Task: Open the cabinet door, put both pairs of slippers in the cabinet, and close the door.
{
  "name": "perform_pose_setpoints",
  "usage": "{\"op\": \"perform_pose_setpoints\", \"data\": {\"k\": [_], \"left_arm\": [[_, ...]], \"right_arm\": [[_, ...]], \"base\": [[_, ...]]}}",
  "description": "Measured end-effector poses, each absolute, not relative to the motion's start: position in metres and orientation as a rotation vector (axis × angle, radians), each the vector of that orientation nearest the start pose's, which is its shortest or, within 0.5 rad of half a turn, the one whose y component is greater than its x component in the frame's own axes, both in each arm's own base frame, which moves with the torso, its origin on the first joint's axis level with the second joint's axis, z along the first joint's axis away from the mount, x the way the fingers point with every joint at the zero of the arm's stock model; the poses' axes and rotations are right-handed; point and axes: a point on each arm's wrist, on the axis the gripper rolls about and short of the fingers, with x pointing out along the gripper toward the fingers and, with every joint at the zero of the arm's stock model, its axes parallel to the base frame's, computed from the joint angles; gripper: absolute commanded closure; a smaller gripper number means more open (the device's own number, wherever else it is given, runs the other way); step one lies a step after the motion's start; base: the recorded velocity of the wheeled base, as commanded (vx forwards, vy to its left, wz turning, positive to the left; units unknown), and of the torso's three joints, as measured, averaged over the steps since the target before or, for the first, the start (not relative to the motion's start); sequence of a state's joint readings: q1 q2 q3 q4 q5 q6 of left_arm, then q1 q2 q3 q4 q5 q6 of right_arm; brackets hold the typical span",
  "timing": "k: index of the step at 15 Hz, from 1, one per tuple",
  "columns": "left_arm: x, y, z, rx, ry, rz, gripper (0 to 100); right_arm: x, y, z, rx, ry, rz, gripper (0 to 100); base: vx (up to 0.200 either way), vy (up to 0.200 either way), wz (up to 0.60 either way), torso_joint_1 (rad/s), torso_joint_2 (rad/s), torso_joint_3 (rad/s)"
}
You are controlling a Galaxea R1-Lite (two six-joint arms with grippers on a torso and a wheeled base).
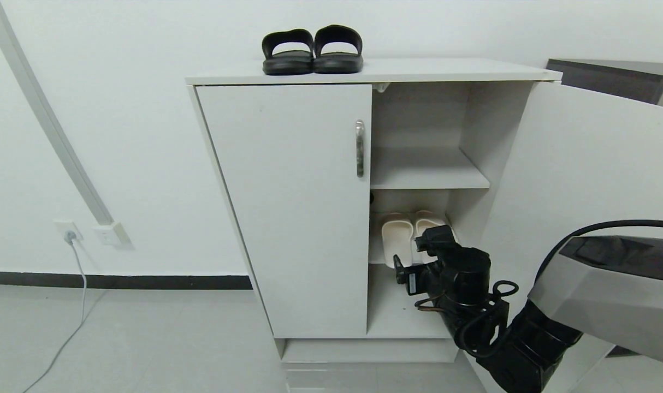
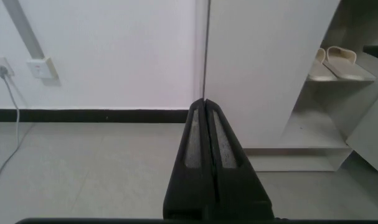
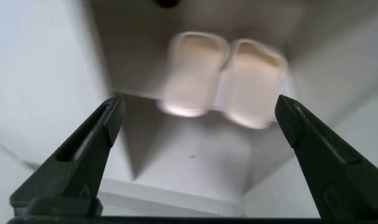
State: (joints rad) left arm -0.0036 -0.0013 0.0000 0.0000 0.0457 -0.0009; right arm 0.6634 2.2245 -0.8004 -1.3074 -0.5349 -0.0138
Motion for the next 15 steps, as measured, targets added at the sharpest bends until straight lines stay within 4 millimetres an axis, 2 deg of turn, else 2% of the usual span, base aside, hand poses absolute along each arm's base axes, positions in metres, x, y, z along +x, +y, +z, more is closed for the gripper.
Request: {"op": "perform_pose_setpoints", "data": {"k": [5, 8, 15], "left_arm": [[-0.023, 0.001, 0.075, -0.002, -0.001, 0.043, 100], [-0.023, 0.001, 0.075, -0.001, -0.002, 0.043, 100], [-0.023, 0.001, 0.076, -0.002, -0.002, 0.044, 100]], "right_arm": [[0.303, 0.229, 0.067, -0.076, 0.068, 0.146, 0], [0.298, 0.228, 0.068, -0.071, 0.027, 0.215, 0], [0.297, 0.227, 0.061, -0.095, 0.027, 0.228, 0]], "base": [[0.000, 0.200, 0.00, 0.004, 0.01, 0.001], [0.000, 0.200, 0.00, 0.002, 0.00, 0.002], [0.000, 0.000, 0.00, 0.000, 0.00, 0.000]]}}
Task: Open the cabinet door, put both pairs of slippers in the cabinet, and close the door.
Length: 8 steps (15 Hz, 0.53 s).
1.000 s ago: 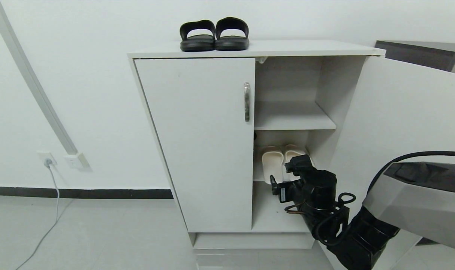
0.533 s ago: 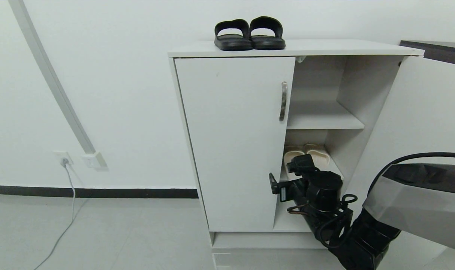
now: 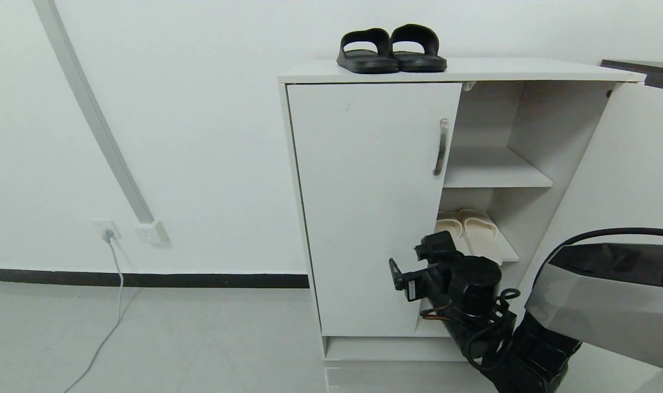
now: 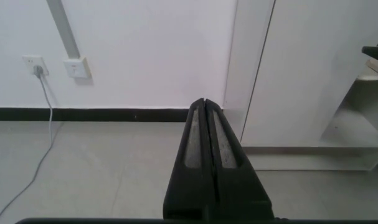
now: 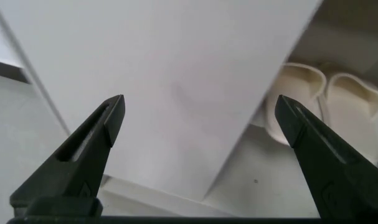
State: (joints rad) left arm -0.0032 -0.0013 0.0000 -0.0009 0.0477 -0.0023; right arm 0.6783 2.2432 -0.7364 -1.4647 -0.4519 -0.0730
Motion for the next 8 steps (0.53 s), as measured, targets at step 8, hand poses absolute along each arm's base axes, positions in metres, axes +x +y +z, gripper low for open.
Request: {"op": "perform_pose_setpoints", "data": {"k": [8], "left_arm": [[-0.0229, 0.0011, 0.0755, 0.000, -0.001, 0.044, 100]], "right_arm": [[0.2956, 0.2289, 0.0562, -0.096, 0.027, 0.255, 0]], "base": [[0.000, 0.000, 0.00, 0.000, 0.00, 0.000]]}}
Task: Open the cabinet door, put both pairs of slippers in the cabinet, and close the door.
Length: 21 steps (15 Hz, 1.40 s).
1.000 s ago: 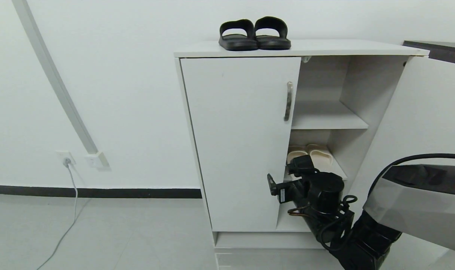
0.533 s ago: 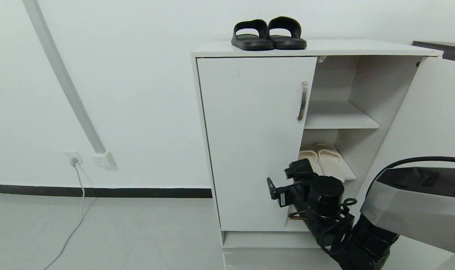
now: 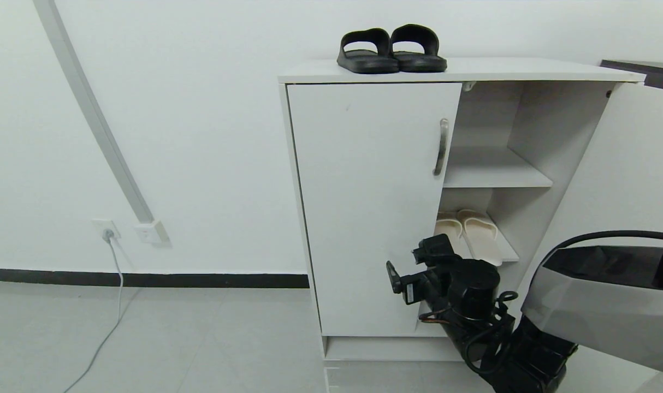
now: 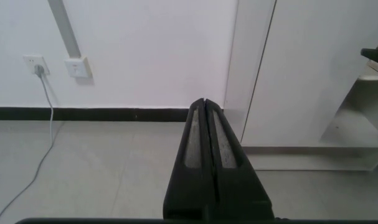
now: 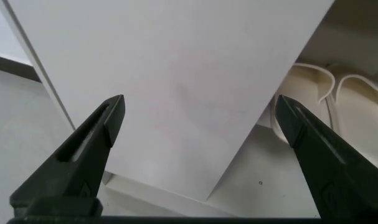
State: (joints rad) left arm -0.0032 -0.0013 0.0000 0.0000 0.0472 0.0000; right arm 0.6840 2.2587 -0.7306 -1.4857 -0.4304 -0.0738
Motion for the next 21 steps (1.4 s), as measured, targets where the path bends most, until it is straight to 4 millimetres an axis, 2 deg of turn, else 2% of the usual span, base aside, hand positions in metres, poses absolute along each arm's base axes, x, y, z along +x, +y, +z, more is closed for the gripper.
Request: {"op": "perform_pose_setpoints", "data": {"k": [3, 6, 10, 21], "left_arm": [[-0.0229, 0.0011, 0.0755, 0.000, -0.002, 0.044, 100], [-0.0229, 0.0011, 0.0755, 0.000, -0.001, 0.044, 100], [-0.0230, 0.0011, 0.0758, 0.000, -0.004, 0.044, 100], [-0.0229, 0.0011, 0.0755, 0.000, -0.002, 0.044, 100]], "right_arm": [[0.2956, 0.2295, 0.0532, -0.098, 0.030, 0.256, 0], [0.2954, 0.2297, 0.0522, -0.097, 0.029, 0.256, 0], [0.2946, 0.2299, 0.0499, -0.103, 0.040, 0.261, 0], [0.2945, 0.2287, 0.0489, -0.105, 0.044, 0.257, 0]], "base": [[0.000, 0.000, 0.00, 0.001, -0.02, -0.019], [0.000, 0.000, 0.00, 0.007, -0.18, -0.300], [0.000, 0.000, 0.00, 0.049, -0.50, -0.364], [0.000, 0.000, 0.00, 0.145, -0.48, -0.334]]}}
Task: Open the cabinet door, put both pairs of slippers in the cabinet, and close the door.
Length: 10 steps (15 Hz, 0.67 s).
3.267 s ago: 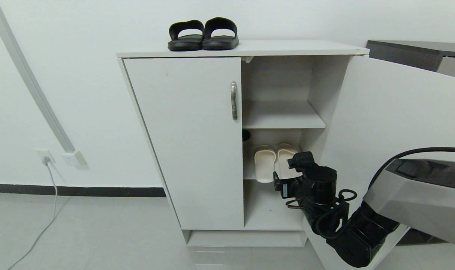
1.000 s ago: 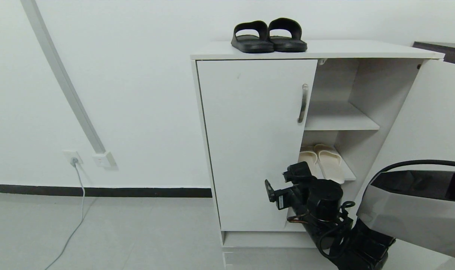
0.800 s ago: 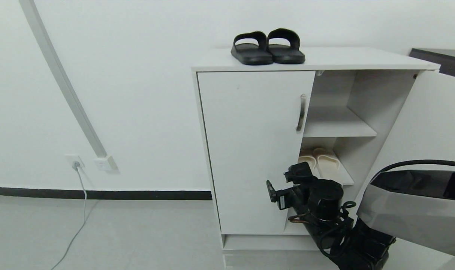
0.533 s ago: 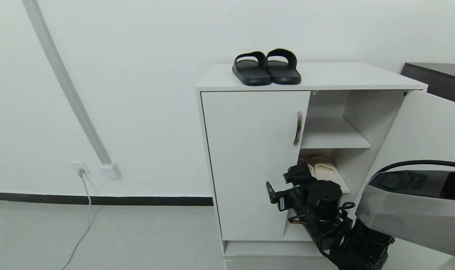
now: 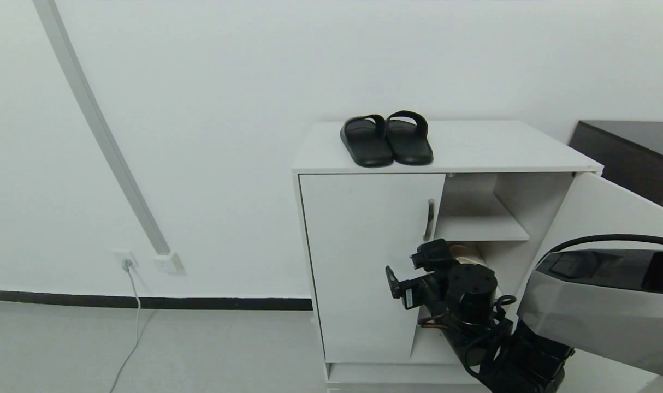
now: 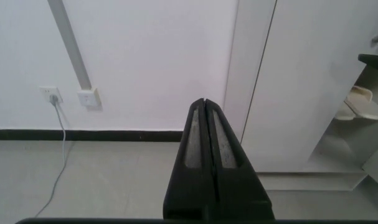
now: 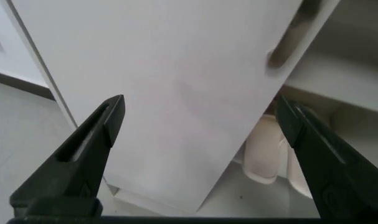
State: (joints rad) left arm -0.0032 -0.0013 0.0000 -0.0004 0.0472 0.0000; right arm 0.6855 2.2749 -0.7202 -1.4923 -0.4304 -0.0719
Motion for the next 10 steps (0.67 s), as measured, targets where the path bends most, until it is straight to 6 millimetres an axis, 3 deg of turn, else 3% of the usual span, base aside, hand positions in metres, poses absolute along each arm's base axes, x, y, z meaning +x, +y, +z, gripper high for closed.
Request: {"op": "perform_pose_setpoints", "data": {"k": [10], "left_arm": [[-0.0229, 0.0011, 0.0755, 0.000, -0.002, 0.044, 100]], "right_arm": [[0.2943, 0.2284, 0.0487, -0.103, 0.045, 0.263, 0]], "base": [[0.000, 0.000, 0.00, 0.209, -0.52, -0.317]]}}
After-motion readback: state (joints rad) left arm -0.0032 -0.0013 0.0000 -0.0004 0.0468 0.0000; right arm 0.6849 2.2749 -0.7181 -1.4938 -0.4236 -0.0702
